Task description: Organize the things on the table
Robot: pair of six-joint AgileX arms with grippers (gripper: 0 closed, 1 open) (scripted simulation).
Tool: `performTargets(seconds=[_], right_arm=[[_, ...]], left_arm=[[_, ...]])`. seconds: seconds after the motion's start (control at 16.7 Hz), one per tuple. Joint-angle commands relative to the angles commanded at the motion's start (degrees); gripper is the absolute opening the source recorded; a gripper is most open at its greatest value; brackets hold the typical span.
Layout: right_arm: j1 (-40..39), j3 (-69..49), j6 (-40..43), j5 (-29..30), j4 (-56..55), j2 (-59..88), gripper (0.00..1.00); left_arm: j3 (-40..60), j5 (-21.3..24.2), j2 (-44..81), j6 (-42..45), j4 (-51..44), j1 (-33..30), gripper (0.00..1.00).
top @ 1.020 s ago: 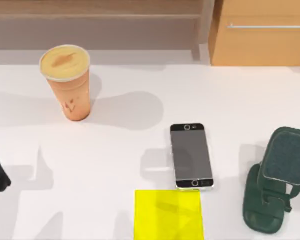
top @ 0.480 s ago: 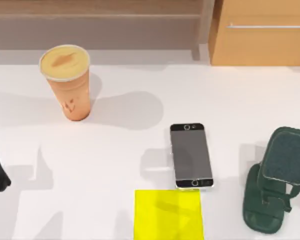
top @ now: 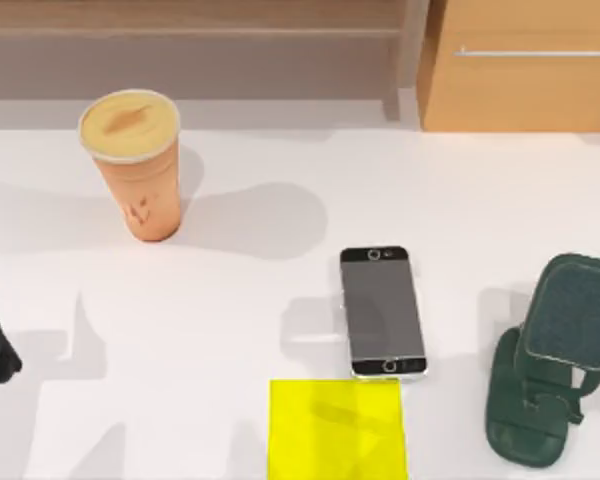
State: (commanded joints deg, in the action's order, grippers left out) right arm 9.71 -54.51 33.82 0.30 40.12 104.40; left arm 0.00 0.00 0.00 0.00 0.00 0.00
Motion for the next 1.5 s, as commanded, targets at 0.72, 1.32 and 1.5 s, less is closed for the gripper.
performTargets(seconds=[0.72,1.32,1.5], right_arm=[[0.04,-13.56,-0.16,-0.69,22.24,-8.84,0.0],[-3.37,-17.76,2.81,-2.08,22.71,-9.76,0.0],[-10.98,-24.02,9.55,-5.37,20.04,-10.03,0.0]], left_arm=[[0.0,0.0,0.0,0.0,0.0,0.0,1.0],[0.0,0.0,0.0,0.0,0.0,0.0,1.0],[0.0,0.0,0.0,0.0,0.0,0.0,1.0]])
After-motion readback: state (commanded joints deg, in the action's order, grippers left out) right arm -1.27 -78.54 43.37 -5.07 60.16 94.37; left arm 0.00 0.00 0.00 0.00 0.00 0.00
